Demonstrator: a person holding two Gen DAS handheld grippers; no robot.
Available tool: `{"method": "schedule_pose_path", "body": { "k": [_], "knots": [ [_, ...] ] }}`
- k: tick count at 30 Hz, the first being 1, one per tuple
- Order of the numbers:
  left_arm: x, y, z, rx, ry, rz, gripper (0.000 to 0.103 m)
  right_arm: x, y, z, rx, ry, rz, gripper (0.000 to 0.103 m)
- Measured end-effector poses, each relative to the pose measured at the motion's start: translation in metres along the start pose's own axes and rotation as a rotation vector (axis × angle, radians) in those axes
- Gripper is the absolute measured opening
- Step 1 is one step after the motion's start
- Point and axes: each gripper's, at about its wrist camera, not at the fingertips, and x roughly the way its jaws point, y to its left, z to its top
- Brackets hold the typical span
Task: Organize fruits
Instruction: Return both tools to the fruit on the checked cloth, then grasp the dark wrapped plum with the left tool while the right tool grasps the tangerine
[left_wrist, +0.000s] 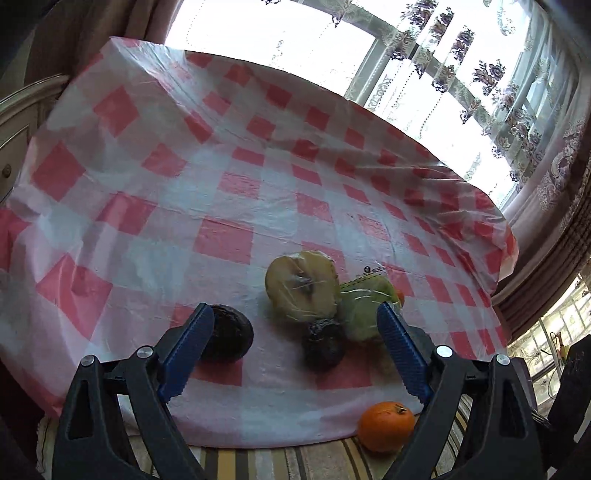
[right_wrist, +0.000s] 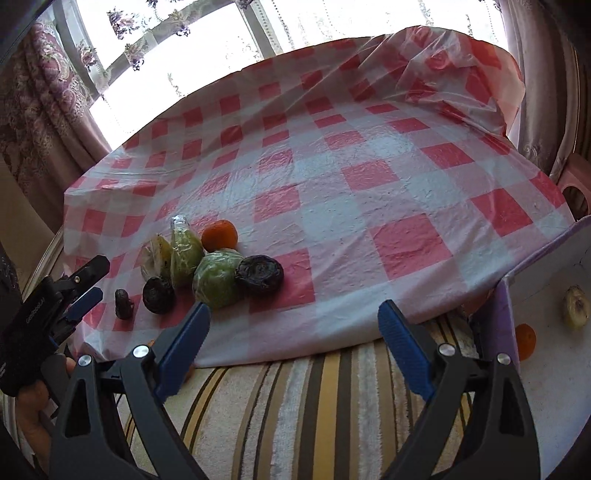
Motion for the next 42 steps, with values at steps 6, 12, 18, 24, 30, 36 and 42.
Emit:
{"method": "schedule_pose_path", "body": {
  "k": [6, 12, 18, 24, 30, 36, 42],
  "knots": [
    [0.006, 0.023, 0.001, 0.009, 0.056, 0.052, 0.082, 0.007, 0.038, -0.011, -0.117, 0.048, 0.038, 0.093],
    [0.017, 0.027, -0.005, 0.051, 0.122, 0.059, 0.074, 0.016, 0.075, -0.022, -0.258, 0.092, 0.041, 0.094],
    [0.021, 0.025, -0.007, 0.068, 0.135, 0.068, 0.070, 0.026, 0.102, -0.029, -0.371, 0.121, -0.024, 0.094],
    [0.024, 0.027, -0.009, 0.062, 0.144, 0.083, 0.064, 0.038, 0.114, -0.033, -0.418, 0.160, -0.036, 0.094],
    [0.025, 0.026, -0.009, 0.081, 0.139, 0.109, 0.053, 0.045, 0.122, -0.037, -0.450, 0.176, -0.050, 0.093],
    [0.027, 0.017, -0.012, 0.127, 0.140, 0.141, 0.040, 0.051, 0.121, -0.041, -0.455, 0.188, -0.049, 0.063],
    [0.027, 0.012, -0.014, 0.150, 0.132, 0.151, 0.040, 0.049, 0.122, -0.045, -0.465, 0.173, -0.013, 0.046]
  ]
}}
